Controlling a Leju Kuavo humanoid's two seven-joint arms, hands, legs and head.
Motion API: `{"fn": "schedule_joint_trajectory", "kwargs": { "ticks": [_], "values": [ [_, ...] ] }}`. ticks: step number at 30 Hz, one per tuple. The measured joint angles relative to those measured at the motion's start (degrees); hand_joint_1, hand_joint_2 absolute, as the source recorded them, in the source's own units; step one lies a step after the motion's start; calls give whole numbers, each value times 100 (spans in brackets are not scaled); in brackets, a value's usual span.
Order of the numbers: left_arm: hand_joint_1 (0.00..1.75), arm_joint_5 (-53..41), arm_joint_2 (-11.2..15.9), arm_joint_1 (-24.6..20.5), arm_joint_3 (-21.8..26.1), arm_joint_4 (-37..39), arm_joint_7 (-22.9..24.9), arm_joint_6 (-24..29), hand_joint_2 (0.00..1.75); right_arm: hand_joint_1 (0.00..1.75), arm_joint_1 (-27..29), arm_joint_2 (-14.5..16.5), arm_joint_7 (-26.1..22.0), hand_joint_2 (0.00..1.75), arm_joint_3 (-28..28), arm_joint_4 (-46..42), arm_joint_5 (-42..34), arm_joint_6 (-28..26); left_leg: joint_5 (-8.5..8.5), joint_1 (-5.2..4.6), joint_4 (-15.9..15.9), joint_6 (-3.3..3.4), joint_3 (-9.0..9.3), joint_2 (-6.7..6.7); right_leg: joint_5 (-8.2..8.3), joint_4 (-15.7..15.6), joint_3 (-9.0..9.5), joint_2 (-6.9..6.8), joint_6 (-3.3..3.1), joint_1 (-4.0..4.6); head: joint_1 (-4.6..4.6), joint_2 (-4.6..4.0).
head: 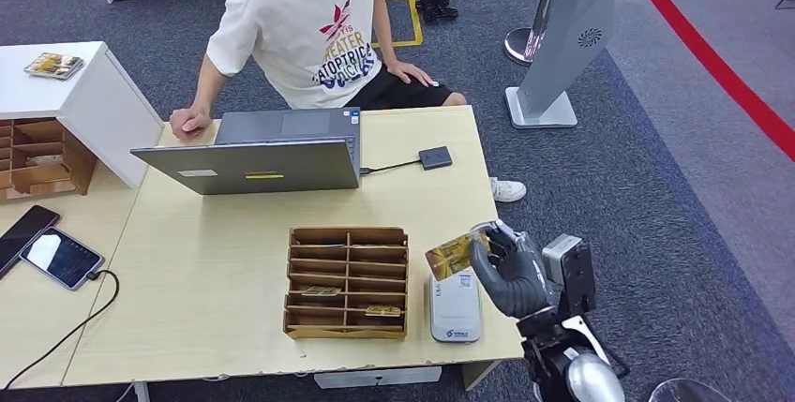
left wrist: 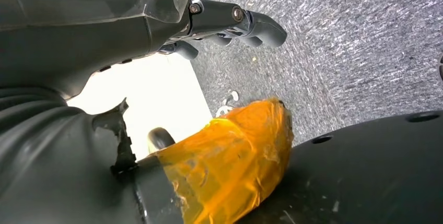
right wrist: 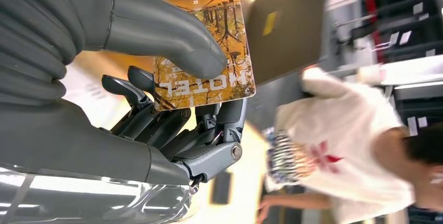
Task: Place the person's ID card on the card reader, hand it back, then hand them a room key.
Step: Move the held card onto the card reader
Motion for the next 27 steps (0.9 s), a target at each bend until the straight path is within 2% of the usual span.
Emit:
{"fn": "schedule_joint_trajectory", "kwargs": {
  "ticks": [6,17,27],
  "values": [
    [0,67,-37,17,39,41,-7,11,0,175,475,-189,68,175,-202,-174,168,-54,0,0,-1,0,1,3,-3,0,0,3,4,0,0,0],
    [0,75,-59,17,48,84,-21,15,0,175,592,-263,87,175,-264,-249,204,-86,2,0,0,1,3,3,-2,0,2,4,4,0,-1,0],
    [0,127,-89,28,51,96,-56,103,0,175,826,-340,163,175,-214,-291,709,-429,0,0,-1,0,0,3,-3,0,2,4,5,0,-1,0]
  ]
}}
